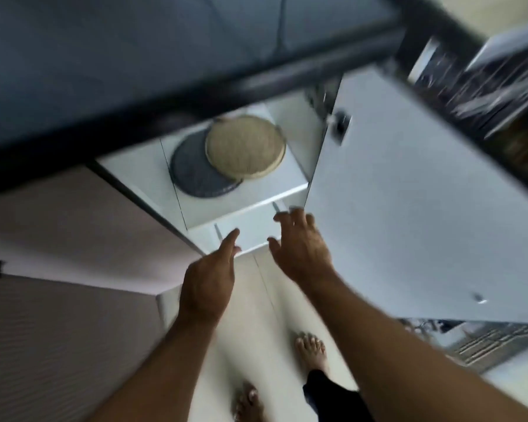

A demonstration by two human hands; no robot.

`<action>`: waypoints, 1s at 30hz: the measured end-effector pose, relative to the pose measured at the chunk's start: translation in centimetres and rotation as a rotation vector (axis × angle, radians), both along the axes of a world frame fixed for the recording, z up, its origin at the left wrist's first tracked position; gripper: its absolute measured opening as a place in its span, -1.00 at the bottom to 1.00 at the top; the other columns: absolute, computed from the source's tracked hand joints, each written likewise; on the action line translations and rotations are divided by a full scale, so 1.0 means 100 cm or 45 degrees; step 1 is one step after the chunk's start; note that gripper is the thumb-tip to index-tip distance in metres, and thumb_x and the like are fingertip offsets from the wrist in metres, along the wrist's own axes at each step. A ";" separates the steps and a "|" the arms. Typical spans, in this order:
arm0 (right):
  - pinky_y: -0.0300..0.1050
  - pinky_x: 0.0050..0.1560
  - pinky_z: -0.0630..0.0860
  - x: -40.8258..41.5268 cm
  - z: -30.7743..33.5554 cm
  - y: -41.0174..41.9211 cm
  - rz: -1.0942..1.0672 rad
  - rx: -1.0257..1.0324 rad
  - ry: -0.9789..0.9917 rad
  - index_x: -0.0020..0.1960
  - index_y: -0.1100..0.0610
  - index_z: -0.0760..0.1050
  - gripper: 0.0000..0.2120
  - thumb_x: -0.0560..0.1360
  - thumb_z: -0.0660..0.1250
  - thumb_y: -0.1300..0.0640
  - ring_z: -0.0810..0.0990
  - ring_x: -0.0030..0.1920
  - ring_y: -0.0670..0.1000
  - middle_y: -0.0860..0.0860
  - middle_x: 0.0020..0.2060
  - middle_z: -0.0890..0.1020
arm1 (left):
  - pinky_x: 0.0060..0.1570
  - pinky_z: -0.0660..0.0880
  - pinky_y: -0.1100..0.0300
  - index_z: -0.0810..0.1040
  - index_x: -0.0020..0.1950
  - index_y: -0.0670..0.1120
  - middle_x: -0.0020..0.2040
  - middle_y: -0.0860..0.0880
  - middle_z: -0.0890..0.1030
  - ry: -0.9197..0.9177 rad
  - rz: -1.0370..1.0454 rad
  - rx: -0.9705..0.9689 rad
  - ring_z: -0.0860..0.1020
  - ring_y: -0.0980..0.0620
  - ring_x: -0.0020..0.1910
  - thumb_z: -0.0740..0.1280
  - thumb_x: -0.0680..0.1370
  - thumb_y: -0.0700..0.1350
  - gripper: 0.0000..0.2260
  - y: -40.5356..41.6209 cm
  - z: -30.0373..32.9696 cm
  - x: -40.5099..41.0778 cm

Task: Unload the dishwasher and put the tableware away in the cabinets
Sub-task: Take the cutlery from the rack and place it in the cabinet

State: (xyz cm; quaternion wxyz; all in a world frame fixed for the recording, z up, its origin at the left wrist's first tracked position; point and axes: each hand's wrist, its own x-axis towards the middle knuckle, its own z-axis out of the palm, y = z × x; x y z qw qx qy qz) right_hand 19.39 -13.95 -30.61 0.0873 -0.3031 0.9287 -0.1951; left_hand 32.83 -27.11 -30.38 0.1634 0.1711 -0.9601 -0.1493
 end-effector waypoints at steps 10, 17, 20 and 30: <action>0.06 0.10 0.48 0.023 0.233 0.041 -0.233 -0.080 -0.097 0.29 0.04 0.43 -0.67 0.56 0.28 0.00 0.36 0.25 0.11 0.07 0.22 0.42 | 0.02 0.62 -0.03 0.54 0.33 -0.22 0.18 -0.21 0.64 0.103 -0.026 -0.120 0.64 -0.16 0.12 0.22 0.41 -0.46 -0.50 0.016 0.231 0.041; 0.03 0.12 0.51 0.043 0.310 0.073 -0.261 -0.126 0.020 0.27 0.06 0.45 -0.69 0.56 0.30 0.00 0.39 0.22 0.10 0.06 0.20 0.41 | -0.37 0.60 0.10 0.58 0.31 -0.12 -0.04 -0.08 0.71 0.041 -0.045 -0.123 0.69 -0.08 -0.23 0.49 0.35 -0.34 -0.47 0.047 0.272 0.064; 0.00 0.12 0.48 0.044 0.327 0.091 -0.286 -0.067 0.051 0.28 0.03 0.42 -0.70 0.58 0.27 -0.03 0.34 0.25 0.05 0.03 0.21 0.37 | 0.22 0.53 -0.02 0.48 0.40 -0.13 0.33 -0.15 0.55 0.085 -0.146 -0.147 0.53 -0.14 0.31 0.39 0.33 -0.43 -0.37 0.048 0.286 0.044; -0.05 0.19 0.49 0.041 0.341 0.167 -0.472 -0.052 0.166 0.29 0.00 0.42 -0.67 0.57 0.28 -0.08 0.35 0.22 0.01 -0.01 0.18 0.36 | 0.36 0.39 0.00 0.42 0.44 -0.09 0.41 -0.09 0.47 0.039 -0.485 -0.133 0.39 -0.08 0.43 0.43 0.43 -0.27 -0.42 0.083 0.304 0.001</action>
